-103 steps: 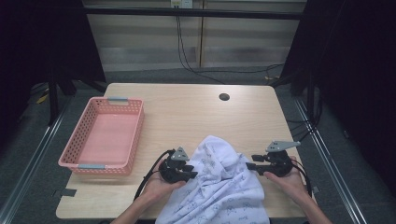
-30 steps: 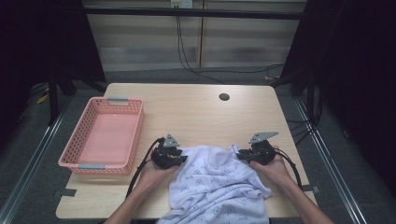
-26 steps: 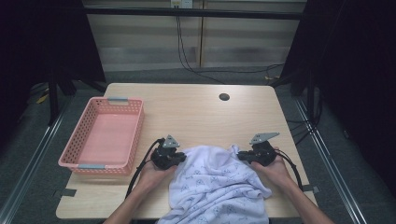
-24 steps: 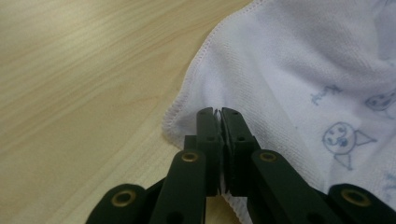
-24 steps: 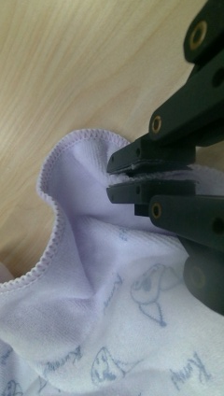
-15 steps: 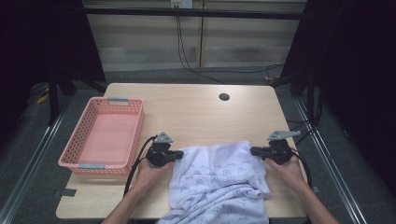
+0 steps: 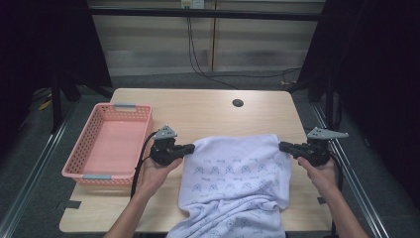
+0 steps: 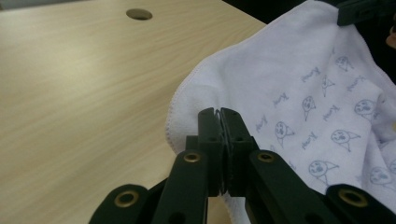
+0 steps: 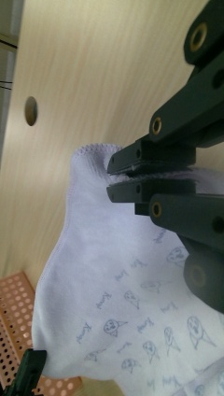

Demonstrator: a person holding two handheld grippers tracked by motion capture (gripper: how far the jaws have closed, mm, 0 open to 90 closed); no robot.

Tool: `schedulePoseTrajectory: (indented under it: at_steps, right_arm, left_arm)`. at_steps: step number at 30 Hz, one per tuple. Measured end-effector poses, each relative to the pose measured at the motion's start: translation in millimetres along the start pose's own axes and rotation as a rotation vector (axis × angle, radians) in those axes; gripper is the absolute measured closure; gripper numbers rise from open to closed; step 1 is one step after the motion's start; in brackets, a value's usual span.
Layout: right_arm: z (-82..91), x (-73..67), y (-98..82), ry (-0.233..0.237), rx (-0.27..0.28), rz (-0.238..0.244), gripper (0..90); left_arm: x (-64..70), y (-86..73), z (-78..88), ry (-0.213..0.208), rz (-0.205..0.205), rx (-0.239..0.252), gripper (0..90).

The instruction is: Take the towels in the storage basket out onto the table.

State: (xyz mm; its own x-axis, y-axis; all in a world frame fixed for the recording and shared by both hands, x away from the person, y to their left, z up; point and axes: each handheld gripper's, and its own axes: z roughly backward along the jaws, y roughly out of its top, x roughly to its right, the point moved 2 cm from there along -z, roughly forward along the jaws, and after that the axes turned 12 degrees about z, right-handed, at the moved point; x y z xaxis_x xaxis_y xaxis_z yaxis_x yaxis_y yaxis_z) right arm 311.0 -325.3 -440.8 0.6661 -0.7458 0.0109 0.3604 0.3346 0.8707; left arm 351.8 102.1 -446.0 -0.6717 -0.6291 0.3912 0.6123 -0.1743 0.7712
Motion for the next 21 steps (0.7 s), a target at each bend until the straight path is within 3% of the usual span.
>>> schedulePoseTrajectory:
  at_steps: [6, 11, 16, 21]
  right_arm:
    - [3.5, 4.4, 19.6, -0.016, 0.031, 0.02, 85.6]
    - [2.1, 15.7, 44.5, -0.042, 0.061, 0.032, 85.6]
    - [-5.1, 30.9, 72.2, -0.069, 0.081, 0.045, 85.7]
    - [-19.8, 46.8, 92.5, -0.091, 0.087, 0.047, 85.7]
  left_arm:
    - [-0.3, 28.9, 14.3, 0.035, -0.047, 0.035, 88.2]
    - [-7.8, 59.5, 26.2, 0.093, -0.067, 0.077, 88.2]
    - [-18.7, 88.5, 33.7, 0.132, -0.073, 0.11, 88.2]
    - [-34.1, 114.0, 29.0, 0.17, -0.056, 0.138, 88.2]
